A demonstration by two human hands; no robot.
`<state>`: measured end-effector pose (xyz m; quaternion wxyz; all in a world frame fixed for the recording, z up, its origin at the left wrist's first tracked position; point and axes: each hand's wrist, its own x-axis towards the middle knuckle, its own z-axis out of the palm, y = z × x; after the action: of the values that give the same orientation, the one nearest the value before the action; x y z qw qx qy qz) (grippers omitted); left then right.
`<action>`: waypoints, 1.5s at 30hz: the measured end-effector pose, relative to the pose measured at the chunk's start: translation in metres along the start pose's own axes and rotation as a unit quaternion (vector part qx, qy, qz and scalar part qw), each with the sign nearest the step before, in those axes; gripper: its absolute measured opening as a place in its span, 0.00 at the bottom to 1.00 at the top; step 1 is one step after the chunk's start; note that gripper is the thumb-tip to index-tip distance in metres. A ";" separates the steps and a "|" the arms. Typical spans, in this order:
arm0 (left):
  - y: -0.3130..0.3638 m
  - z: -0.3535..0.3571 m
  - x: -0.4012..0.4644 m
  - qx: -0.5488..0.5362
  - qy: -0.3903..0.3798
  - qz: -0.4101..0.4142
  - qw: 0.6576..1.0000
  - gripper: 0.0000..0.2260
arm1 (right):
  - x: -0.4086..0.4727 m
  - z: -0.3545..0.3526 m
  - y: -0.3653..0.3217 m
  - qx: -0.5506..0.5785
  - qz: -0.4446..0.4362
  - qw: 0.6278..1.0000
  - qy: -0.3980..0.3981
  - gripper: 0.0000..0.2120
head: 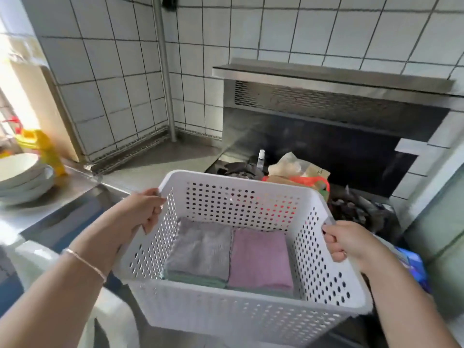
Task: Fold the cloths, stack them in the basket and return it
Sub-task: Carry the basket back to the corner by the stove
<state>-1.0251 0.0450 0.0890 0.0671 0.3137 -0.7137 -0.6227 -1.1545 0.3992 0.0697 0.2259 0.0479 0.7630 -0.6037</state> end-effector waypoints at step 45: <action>-0.015 -0.180 0.417 -0.203 0.426 -0.120 0.874 0.10 | 0.576 0.527 -0.272 -0.313 -0.076 0.915 -0.244 0.14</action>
<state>-1.2631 -0.3297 -0.0096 0.3516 0.6110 -0.4310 -0.5632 -1.6116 -0.2848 -0.0069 0.3617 -0.2318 0.8355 -0.3425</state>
